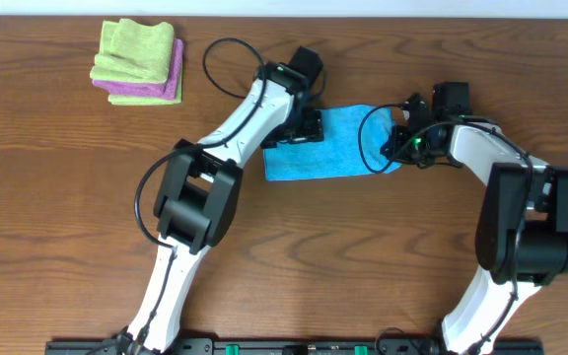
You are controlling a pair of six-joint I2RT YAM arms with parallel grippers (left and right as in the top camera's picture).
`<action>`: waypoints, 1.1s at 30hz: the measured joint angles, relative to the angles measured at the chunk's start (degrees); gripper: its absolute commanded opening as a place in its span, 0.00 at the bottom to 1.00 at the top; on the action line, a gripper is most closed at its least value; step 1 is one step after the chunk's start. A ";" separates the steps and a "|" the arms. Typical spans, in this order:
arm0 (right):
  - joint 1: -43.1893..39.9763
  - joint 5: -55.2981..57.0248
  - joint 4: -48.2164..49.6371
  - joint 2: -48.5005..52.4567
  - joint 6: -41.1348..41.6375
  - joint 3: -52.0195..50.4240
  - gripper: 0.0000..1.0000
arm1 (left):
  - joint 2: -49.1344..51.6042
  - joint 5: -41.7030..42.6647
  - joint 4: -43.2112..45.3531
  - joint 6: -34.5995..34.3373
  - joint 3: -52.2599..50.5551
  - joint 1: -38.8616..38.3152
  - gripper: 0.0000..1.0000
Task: Fold the cloth
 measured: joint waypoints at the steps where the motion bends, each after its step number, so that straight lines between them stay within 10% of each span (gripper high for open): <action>1: 0.00 0.00 -0.02 0.00 0.00 -0.02 0.01 | -0.24 -0.13 -0.28 -0.02 -0.02 0.31 0.83; 33: 7.78 10.45 -8.70 -4.35 -0.72 2.38 0.01 | -14.43 -7.98 -16.76 4.02 -0.11 3.39 0.87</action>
